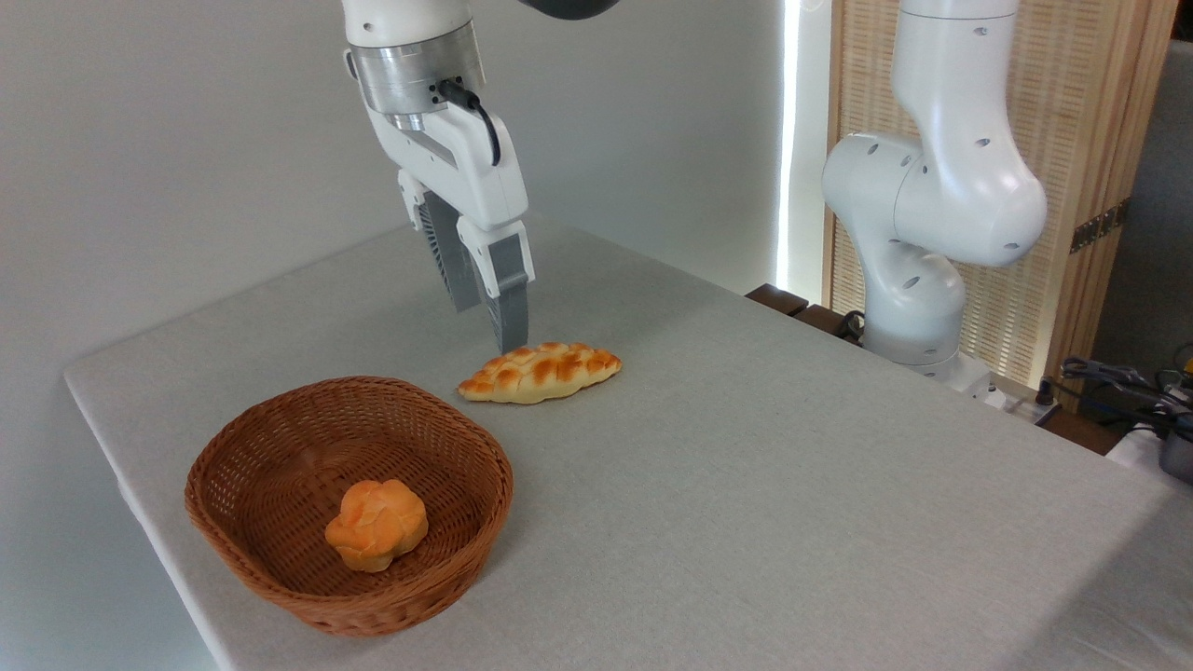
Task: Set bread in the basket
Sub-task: 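Lower the open gripper down onto the braided bread roll, then close the gripper on the middle of the braided bread roll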
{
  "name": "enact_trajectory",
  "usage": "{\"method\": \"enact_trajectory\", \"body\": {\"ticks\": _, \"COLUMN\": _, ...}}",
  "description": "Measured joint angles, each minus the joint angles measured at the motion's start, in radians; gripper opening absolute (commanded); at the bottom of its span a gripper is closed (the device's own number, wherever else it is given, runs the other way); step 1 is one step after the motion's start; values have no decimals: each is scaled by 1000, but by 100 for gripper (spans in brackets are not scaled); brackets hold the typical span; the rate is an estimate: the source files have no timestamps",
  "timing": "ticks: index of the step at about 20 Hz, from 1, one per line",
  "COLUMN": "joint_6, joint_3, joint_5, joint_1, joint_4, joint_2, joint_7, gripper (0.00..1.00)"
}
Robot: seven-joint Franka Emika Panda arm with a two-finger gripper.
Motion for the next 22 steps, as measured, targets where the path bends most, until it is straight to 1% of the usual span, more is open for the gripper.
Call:
{"method": "enact_trajectory", "body": {"ticks": 2, "joint_6": 47, "joint_3": -48, "joint_5": -24, "joint_1": -9, "joint_4": -57, "joint_2": -25, "joint_7": 45, "gripper": 100}}
{"method": "enact_trajectory", "body": {"ticks": 3, "joint_6": 73, "joint_3": -73, "joint_5": -30, "joint_1": -21, "joint_4": -87, "joint_2": -31, "joint_7": 67, "gripper": 100}}
{"method": "enact_trajectory", "body": {"ticks": 5, "joint_6": 139, "joint_3": -104, "joint_5": -32, "joint_1": -70, "joint_4": -149, "joint_2": -31, "joint_7": 87, "gripper": 100}}
{"method": "enact_trajectory", "body": {"ticks": 7, "joint_6": 196, "joint_3": -115, "joint_5": -31, "joint_1": -120, "joint_4": -214, "joint_2": -28, "joint_7": 100, "gripper": 100}}
{"method": "enact_trajectory", "body": {"ticks": 8, "joint_6": 214, "joint_3": -119, "joint_5": -31, "joint_1": -134, "joint_4": -244, "joint_2": -26, "joint_7": 113, "gripper": 100}}
{"method": "enact_trajectory", "body": {"ticks": 11, "joint_6": 262, "joint_3": -140, "joint_5": -31, "joint_1": -140, "joint_4": -320, "joint_2": -19, "joint_7": 150, "gripper": 100}}
{"method": "enact_trajectory", "body": {"ticks": 14, "joint_6": 313, "joint_3": -166, "joint_5": -31, "joint_1": -141, "joint_4": -370, "joint_2": -4, "joint_7": 158, "gripper": 100}}
{"method": "enact_trajectory", "body": {"ticks": 15, "joint_6": 322, "joint_3": -169, "joint_5": -24, "joint_1": -141, "joint_4": -379, "joint_2": 1, "joint_7": 158, "gripper": 100}}
{"method": "enact_trajectory", "body": {"ticks": 17, "joint_6": 326, "joint_3": -169, "joint_5": 12, "joint_1": -141, "joint_4": -384, "joint_2": 4, "joint_7": 159, "gripper": 100}}
{"method": "enact_trajectory", "body": {"ticks": 19, "joint_6": 326, "joint_3": -169, "joint_5": 27, "joint_1": -141, "joint_4": -386, "joint_2": 4, "joint_7": 159, "gripper": 100}}
{"method": "enact_trajectory", "body": {"ticks": 21, "joint_6": 326, "joint_3": -169, "joint_5": 28, "joint_1": -141, "joint_4": -389, "joint_2": 5, "joint_7": 159, "gripper": 95}}
{"method": "enact_trajectory", "body": {"ticks": 22, "joint_6": 326, "joint_3": -169, "joint_5": 28, "joint_1": -141, "joint_4": -390, "joint_2": 6, "joint_7": 159, "gripper": 89}}
